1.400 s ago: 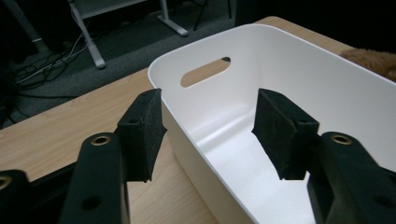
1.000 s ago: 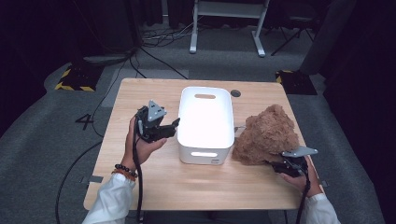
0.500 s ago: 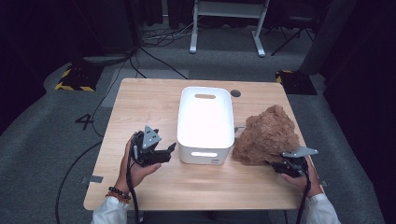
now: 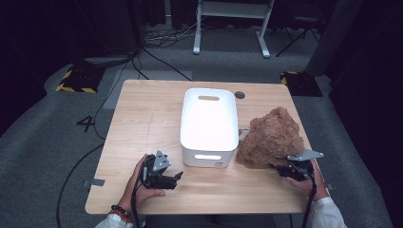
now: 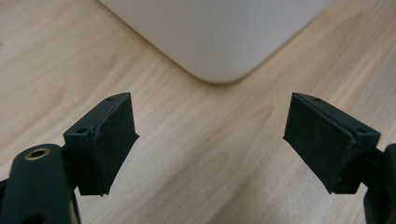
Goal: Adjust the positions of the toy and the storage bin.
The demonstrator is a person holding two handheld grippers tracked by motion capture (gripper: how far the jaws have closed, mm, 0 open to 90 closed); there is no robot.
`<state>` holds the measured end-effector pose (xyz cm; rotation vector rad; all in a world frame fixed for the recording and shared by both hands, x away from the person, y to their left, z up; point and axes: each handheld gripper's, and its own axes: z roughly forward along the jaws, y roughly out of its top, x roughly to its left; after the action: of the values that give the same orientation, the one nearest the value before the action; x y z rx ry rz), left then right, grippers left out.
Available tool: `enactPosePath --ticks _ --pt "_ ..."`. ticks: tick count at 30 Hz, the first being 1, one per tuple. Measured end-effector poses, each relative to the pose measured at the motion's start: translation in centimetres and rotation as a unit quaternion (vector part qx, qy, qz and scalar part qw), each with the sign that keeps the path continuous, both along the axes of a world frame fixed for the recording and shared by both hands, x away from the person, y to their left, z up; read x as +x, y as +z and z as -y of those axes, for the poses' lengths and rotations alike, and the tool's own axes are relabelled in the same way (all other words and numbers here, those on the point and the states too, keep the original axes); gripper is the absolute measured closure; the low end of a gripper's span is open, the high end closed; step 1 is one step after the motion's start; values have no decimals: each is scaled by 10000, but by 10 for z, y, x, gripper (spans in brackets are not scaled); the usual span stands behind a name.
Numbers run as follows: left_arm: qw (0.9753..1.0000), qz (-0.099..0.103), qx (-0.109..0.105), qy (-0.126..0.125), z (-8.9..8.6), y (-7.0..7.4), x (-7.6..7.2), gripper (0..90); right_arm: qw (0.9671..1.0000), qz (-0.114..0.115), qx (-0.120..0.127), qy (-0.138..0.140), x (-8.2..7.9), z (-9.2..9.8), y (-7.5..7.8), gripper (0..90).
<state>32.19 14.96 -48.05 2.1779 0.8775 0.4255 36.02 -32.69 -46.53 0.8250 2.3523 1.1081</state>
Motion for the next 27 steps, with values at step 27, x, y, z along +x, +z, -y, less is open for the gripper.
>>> enactPosePath --ticks 27 --pt "9988 -461 129 -83 -6 -23 -1 147 9995 -81 293 -62 -3 -4 8 230"
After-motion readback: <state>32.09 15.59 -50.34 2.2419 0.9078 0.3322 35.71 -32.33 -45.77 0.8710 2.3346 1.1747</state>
